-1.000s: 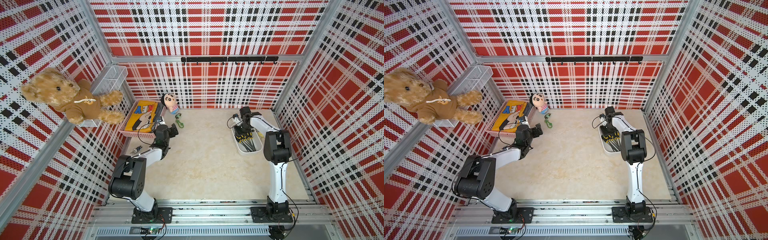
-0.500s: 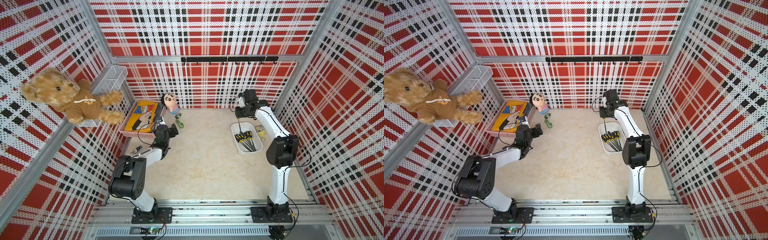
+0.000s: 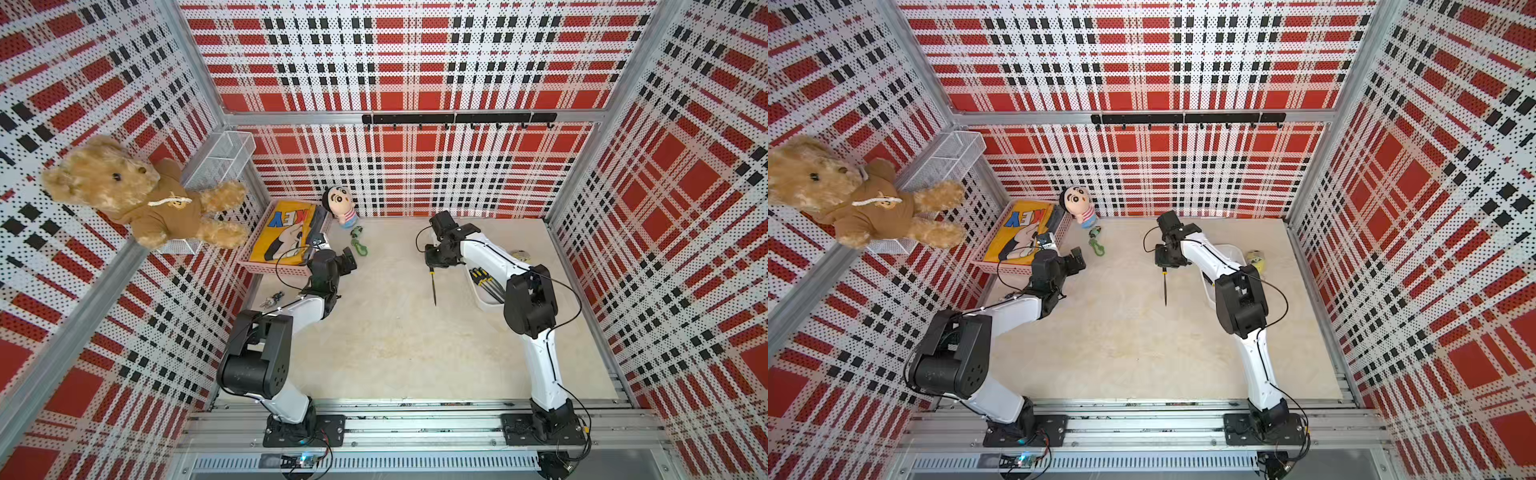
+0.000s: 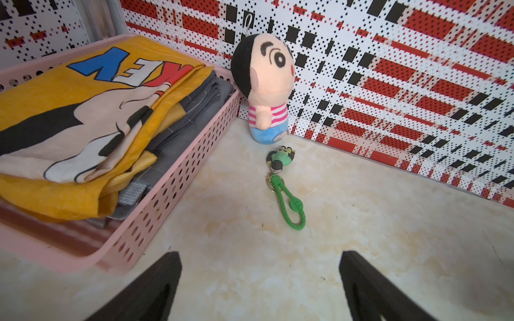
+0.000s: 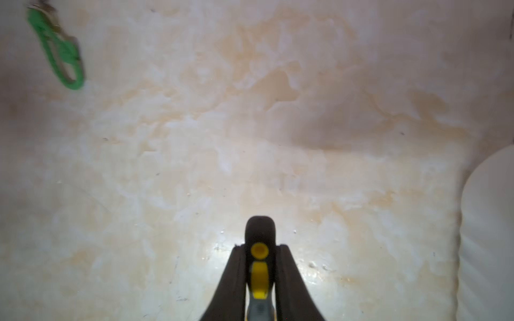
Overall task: Take the file tool out of the storage box
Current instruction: Place the file tool at the center of the board.
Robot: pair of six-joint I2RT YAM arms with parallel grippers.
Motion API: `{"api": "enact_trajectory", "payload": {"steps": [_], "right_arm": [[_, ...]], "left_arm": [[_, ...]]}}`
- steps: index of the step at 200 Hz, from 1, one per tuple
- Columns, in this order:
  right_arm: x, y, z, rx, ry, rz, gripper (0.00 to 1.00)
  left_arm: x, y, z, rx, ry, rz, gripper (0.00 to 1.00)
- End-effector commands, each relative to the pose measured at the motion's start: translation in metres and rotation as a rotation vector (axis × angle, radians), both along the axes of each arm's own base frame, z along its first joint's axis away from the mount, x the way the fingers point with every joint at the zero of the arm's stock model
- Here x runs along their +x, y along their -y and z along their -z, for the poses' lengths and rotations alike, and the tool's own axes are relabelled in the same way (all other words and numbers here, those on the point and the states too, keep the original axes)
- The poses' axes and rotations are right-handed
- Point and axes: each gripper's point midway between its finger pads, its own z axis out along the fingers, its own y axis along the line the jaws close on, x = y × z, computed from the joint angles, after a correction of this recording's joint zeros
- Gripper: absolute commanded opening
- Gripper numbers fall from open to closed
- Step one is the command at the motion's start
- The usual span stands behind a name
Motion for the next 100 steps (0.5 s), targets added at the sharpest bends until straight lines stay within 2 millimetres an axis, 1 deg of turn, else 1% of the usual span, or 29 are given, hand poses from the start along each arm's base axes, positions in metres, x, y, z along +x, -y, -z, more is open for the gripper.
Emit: {"api": "enact_trajectory", "payload": {"steps": [1,48,81,100], "right_arm": [[0.005,0.021,0.006,-0.066,0.016,0.054,0.00],[-0.003,0.056,0.031,-0.180,-0.026,0.038,0.00],[-0.004,0.077,0.042,-0.235,-0.048,0.044,0.00],[-0.005,0.085,0.047,-0.249,-0.060,0.052,0.00]], "left_arm": [[-0.004,0.001,-0.003,0.010,-0.001,0.004,0.96],[-0.004,0.001,-0.001,0.007,-0.007,0.005,0.96],[-0.002,0.002,-0.002,0.000,-0.005,0.008,0.96],[-0.002,0.001,-0.001,0.002,-0.005,0.008,0.96]]}}
